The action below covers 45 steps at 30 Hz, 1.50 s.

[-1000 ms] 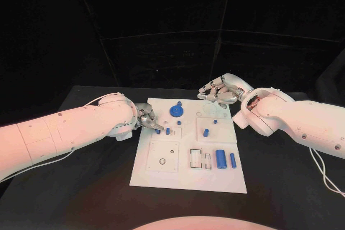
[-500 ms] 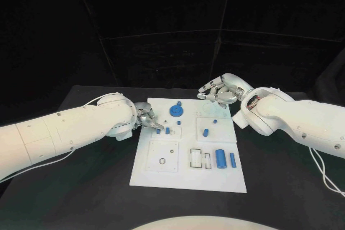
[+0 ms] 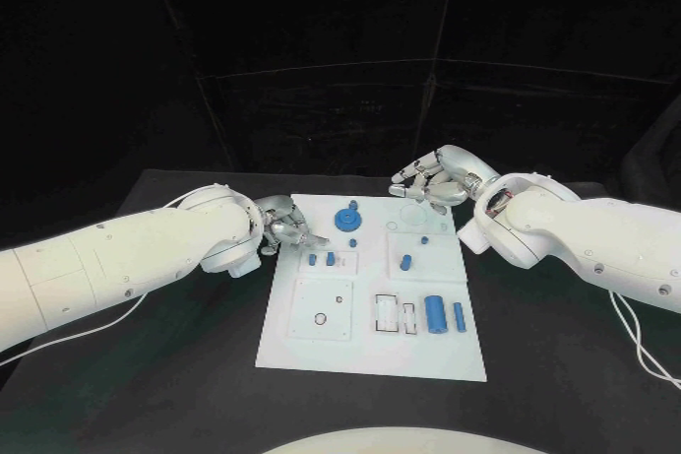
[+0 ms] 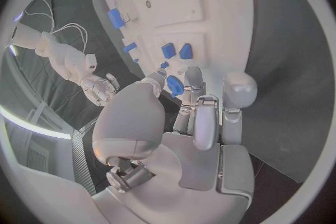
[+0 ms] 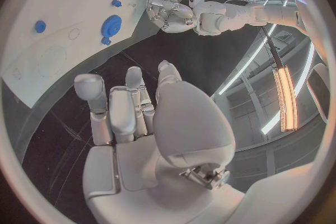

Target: Assemble the parts on the task board

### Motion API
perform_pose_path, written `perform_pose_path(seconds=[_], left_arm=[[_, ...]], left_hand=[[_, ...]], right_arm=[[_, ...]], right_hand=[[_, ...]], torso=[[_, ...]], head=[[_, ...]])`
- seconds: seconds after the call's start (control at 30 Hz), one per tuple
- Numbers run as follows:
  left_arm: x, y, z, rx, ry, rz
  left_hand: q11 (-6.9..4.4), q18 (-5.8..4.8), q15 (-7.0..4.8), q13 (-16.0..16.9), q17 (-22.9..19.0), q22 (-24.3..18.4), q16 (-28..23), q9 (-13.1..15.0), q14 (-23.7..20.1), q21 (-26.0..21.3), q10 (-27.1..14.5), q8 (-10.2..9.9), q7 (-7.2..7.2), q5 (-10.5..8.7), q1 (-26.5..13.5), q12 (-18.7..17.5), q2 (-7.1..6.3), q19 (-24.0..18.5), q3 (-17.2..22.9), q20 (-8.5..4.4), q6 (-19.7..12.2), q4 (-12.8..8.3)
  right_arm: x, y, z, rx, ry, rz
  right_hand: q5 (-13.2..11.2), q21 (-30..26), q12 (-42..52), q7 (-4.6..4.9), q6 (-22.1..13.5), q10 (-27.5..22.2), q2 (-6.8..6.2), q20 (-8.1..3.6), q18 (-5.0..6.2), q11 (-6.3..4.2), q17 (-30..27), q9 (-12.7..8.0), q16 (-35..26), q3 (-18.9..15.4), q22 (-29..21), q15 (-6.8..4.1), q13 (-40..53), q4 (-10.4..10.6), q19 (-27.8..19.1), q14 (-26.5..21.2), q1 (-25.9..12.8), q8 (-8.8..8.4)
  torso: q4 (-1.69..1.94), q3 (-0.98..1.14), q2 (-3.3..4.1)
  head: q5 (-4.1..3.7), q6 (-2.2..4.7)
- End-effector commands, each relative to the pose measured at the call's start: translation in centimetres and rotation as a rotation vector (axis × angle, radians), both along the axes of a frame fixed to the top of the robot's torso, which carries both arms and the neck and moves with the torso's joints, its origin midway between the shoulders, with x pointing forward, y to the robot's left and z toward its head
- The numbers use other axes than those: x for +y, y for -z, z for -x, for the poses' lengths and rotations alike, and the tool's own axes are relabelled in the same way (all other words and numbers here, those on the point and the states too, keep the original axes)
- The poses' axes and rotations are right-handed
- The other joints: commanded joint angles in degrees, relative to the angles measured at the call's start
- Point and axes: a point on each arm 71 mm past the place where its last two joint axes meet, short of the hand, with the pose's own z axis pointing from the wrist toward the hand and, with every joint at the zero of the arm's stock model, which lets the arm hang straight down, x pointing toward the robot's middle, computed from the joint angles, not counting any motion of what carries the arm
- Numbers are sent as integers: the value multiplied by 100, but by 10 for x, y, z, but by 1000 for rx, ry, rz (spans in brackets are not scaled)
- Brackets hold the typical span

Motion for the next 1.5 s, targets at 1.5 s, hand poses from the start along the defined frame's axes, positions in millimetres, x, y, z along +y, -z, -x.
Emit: perform_pose_path(seconds=[1.5], left_arm=[[-86,4,-24,-330,467,-119]], left_hand=[[411,161,327,-2921,-776,-622,-829,-1986,-66,-711,-1079,-1374,278,20,1915,-2192,-68,140,333,336,458,-1260]], right_arm=[[8,-2,-1,-10,-15,-11]], right_hand=[[38,-44,-32,10,-46,-48,63,-10,111,-16,-4,7,-41,-37,-14,17,-13,-5,-34,-5,2,31]], torso=[[-7,-1,6]], head=[[-97,31]])
